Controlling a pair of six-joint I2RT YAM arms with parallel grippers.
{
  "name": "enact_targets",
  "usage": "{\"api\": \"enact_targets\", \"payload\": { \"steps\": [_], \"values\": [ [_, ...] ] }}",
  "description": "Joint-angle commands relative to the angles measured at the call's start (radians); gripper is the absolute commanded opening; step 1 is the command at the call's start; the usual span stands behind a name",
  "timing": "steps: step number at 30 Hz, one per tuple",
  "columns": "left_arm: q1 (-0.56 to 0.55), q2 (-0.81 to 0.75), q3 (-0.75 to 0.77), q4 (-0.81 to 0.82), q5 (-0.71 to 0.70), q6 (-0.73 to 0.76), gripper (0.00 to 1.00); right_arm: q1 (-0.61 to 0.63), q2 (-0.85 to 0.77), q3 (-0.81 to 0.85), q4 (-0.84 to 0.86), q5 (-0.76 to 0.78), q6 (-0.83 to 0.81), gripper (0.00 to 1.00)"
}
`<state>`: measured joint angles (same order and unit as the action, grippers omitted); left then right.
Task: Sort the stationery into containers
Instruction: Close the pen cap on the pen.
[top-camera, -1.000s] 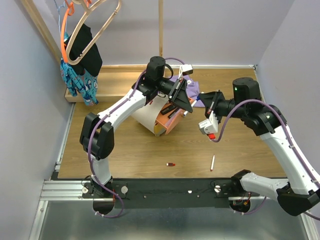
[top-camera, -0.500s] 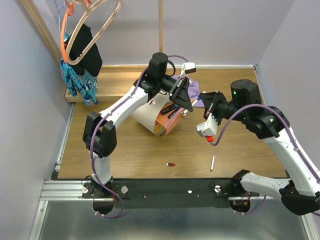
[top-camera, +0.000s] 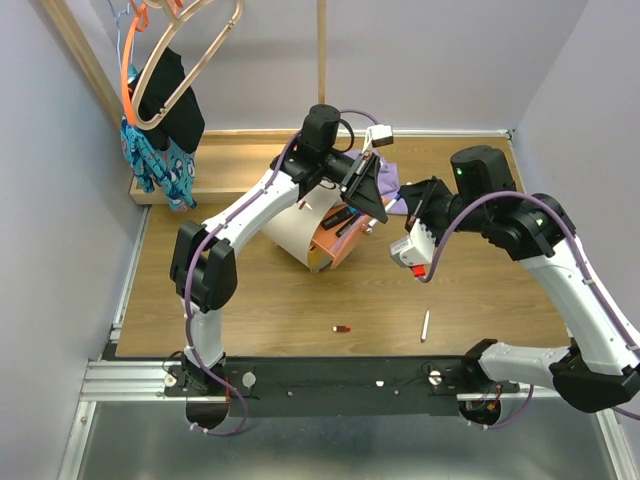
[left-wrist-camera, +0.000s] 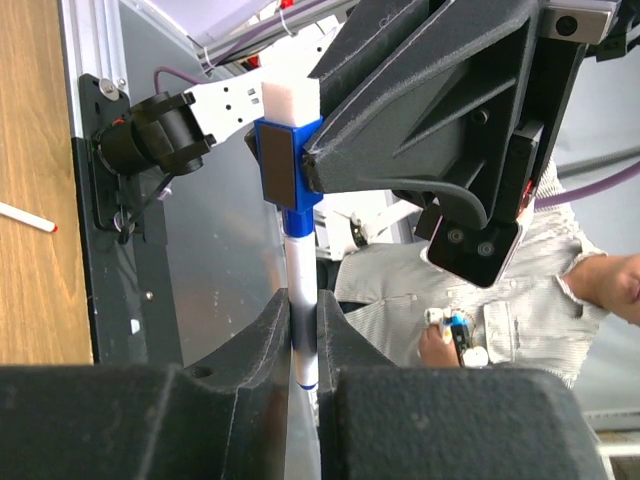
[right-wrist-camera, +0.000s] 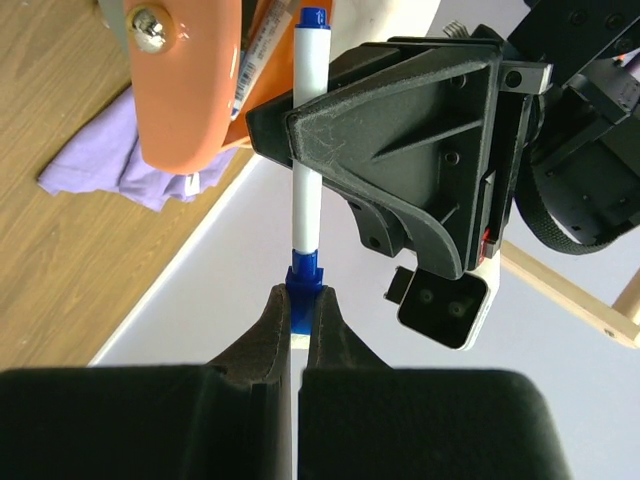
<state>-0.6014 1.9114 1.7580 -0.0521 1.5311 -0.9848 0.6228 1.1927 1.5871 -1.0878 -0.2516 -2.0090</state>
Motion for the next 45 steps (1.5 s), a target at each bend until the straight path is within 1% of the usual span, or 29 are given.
{"api": "enact_targets", "payload": {
  "steps": [1, 3, 4, 8, 12, 15, 16, 20, 21, 22, 24, 25, 27, 28, 29, 31, 33, 35, 39, 40, 42, 43, 44, 45],
  "values": [
    [0.022, 0.05, 0.132, 0.057, -0.172, 0.046, 0.0, 0.083, -0.025, -0.099, -0.218, -0.239, -0.583, 0.01],
    [0.02, 0.064, 0.164, 0.054, -0.18, 0.06, 0.0, 0.106, -0.036, -0.13, -0.208, -0.193, -0.582, 0.0],
    [0.02, 0.067, 0.169, 0.054, -0.187, 0.069, 0.0, 0.109, -0.032, -0.119, -0.245, -0.183, -0.583, 0.01],
    [0.017, 0.09, 0.199, 0.054, -0.209, 0.077, 0.0, 0.124, -0.012, -0.111, -0.282, -0.179, -0.58, 0.01],
    [0.014, 0.097, 0.204, 0.054, -0.212, 0.072, 0.0, 0.132, -0.012, -0.142, -0.233, -0.152, -0.579, 0.01],
    [0.015, 0.06, 0.16, 0.054, -0.2, 0.071, 0.0, 0.132, -0.034, -0.199, -0.15, -0.112, -0.573, 0.0],
    [0.017, 0.026, 0.141, 0.054, -0.195, 0.074, 0.0, 0.133, -0.045, -0.222, -0.089, -0.094, -0.564, 0.01],
    [0.043, -0.075, 0.003, 0.054, -0.177, 0.093, 0.0, 0.132, -0.105, -0.318, 0.075, -0.037, -0.49, 0.01],
    [0.058, -0.095, -0.018, 0.031, -0.175, 0.106, 0.0, 0.133, -0.132, -0.355, 0.107, -0.026, -0.476, 0.0],
    [0.064, -0.133, -0.037, 0.017, -0.177, 0.116, 0.0, 0.132, -0.145, -0.367, 0.146, -0.022, -0.461, 0.01],
    [0.075, -0.161, -0.086, -0.021, -0.18, 0.155, 0.0, 0.133, -0.177, -0.387, 0.167, -0.031, -0.444, 0.0],
    [0.08, -0.184, -0.098, -0.026, -0.18, 0.158, 0.0, 0.133, -0.189, -0.416, 0.204, -0.04, -0.439, 0.01],
    [0.078, -0.195, -0.117, -0.026, -0.186, 0.164, 0.0, 0.132, -0.217, -0.458, 0.265, -0.086, -0.448, 0.09],
    [0.074, -0.198, -0.112, -0.025, -0.189, 0.164, 0.0, 0.132, -0.234, -0.502, 0.334, -0.1, -0.453, 0.29],
    [0.072, -0.196, -0.101, -0.026, -0.187, 0.166, 0.0, 0.132, -0.238, -0.516, 0.365, -0.109, -0.458, 0.44],
    [0.066, -0.198, -0.094, -0.026, -0.189, 0.167, 0.0, 0.132, -0.236, -0.53, 0.422, -0.12, -0.464, 0.61],
    [0.055, -0.199, -0.092, -0.028, -0.186, 0.169, 0.0, 0.133, -0.229, -0.523, 0.427, -0.112, -0.47, 0.66],
    [0.043, -0.21, -0.106, -0.028, -0.184, 0.17, 0.0, 0.132, -0.232, -0.523, 0.453, -0.113, -0.459, 0.75],
    [0.043, -0.236, -0.141, -0.031, -0.189, 0.181, 0.0, 0.132, -0.271, -0.513, 0.436, -0.094, -0.43, 0.77],
    [0.045, -0.245, -0.143, -0.041, -0.199, 0.192, 0.0, 0.133, -0.28, -0.507, 0.386, -0.092, -0.413, 0.78],
    [0.066, -0.252, -0.127, -0.124, -0.219, 0.265, 0.0, 0.132, -0.318, -0.492, 0.332, -0.086, -0.375, 0.78],
    [0.075, -0.256, -0.117, -0.164, -0.239, 0.297, 0.0, 0.132, -0.335, -0.489, 0.3, -0.077, -0.32, 0.79],
    [0.092, -0.258, -0.097, -0.266, -0.253, 0.392, 0.0, 0.133, -0.35, -0.492, 0.292, -0.074, -0.286, 0.79],
    [0.107, -0.261, -0.092, -0.319, -0.273, 0.435, 0.0, 0.132, -0.364, -0.49, 0.284, -0.068, -0.246, 0.79]
  ]
}}
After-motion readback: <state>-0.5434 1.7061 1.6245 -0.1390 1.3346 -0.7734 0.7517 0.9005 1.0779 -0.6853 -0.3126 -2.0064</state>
